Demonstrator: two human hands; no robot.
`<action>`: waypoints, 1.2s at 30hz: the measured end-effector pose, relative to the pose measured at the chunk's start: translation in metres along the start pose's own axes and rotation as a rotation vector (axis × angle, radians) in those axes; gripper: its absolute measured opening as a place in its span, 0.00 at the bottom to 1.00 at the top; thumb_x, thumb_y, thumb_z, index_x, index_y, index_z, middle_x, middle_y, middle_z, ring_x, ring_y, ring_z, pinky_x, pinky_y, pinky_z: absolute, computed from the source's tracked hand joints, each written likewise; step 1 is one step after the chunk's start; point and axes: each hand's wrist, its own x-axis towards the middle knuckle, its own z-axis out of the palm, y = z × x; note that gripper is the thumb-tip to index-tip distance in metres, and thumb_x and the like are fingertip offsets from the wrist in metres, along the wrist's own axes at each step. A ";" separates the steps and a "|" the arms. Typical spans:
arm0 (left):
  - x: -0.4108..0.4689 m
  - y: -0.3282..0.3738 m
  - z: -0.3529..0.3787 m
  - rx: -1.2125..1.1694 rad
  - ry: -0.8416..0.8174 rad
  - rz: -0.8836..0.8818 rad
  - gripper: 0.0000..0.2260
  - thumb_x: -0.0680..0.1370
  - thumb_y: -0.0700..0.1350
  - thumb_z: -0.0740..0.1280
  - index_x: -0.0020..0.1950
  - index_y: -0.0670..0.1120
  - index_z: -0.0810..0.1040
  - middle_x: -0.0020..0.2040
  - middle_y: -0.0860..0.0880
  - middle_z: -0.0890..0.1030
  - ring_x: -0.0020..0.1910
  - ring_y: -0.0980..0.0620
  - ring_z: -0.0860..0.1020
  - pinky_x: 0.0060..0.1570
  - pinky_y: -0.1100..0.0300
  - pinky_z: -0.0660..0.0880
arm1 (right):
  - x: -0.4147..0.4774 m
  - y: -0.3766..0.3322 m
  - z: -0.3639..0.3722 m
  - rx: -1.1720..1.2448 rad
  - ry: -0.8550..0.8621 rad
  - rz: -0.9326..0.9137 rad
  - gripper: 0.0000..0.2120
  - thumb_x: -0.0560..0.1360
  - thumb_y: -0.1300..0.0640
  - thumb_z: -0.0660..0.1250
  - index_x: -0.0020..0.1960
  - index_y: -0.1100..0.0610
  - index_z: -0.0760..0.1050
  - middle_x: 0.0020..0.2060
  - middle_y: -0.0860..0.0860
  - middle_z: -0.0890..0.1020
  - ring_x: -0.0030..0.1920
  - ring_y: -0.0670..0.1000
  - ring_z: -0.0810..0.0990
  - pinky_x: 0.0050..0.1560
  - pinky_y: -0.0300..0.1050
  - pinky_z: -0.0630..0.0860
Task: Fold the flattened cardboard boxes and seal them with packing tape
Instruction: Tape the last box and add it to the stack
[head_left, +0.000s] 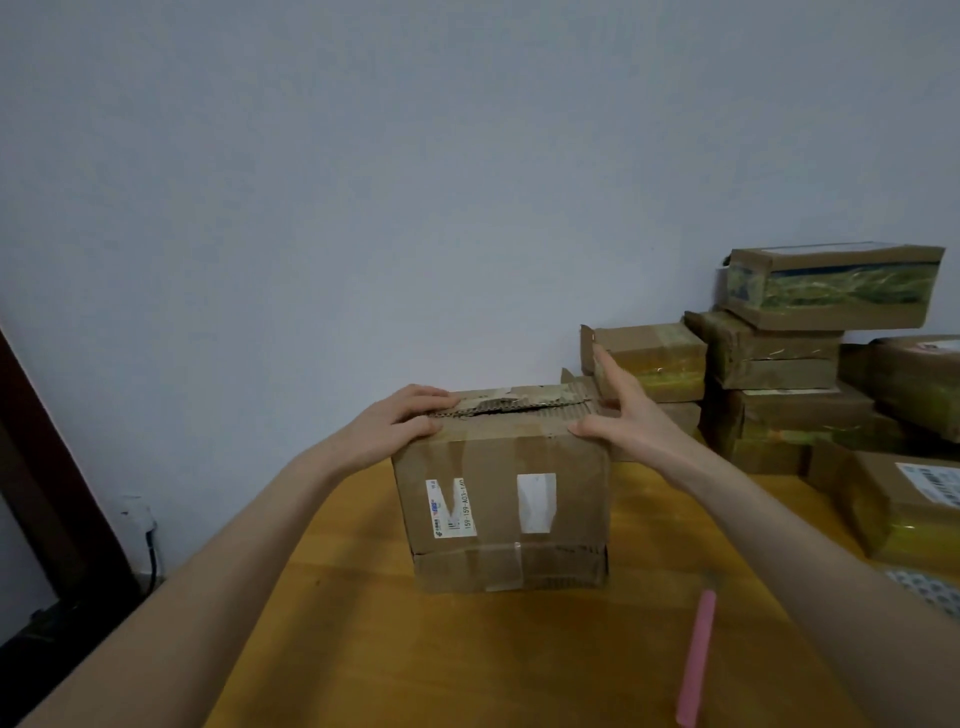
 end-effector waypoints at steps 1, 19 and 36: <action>-0.002 -0.003 0.001 0.000 -0.015 0.007 0.21 0.72 0.62 0.58 0.66 0.64 0.70 0.71 0.63 0.65 0.72 0.62 0.60 0.73 0.55 0.57 | 0.001 -0.001 0.000 -0.066 -0.028 -0.055 0.40 0.73 0.48 0.70 0.77 0.45 0.51 0.77 0.46 0.48 0.74 0.53 0.56 0.67 0.52 0.64; -0.017 0.007 0.004 -0.185 0.096 -0.010 0.37 0.56 0.63 0.73 0.66 0.62 0.72 0.72 0.57 0.64 0.67 0.57 0.68 0.60 0.61 0.71 | -0.007 -0.002 0.005 -0.006 -0.026 -0.026 0.37 0.57 0.38 0.74 0.65 0.44 0.72 0.69 0.49 0.65 0.68 0.52 0.64 0.67 0.54 0.66; -0.031 0.006 0.006 0.164 0.007 -0.002 0.40 0.60 0.71 0.63 0.72 0.62 0.65 0.77 0.59 0.53 0.76 0.59 0.50 0.74 0.51 0.56 | -0.033 0.009 0.018 -0.070 0.037 -0.011 0.33 0.61 0.39 0.75 0.64 0.41 0.72 0.74 0.49 0.58 0.74 0.53 0.57 0.71 0.57 0.60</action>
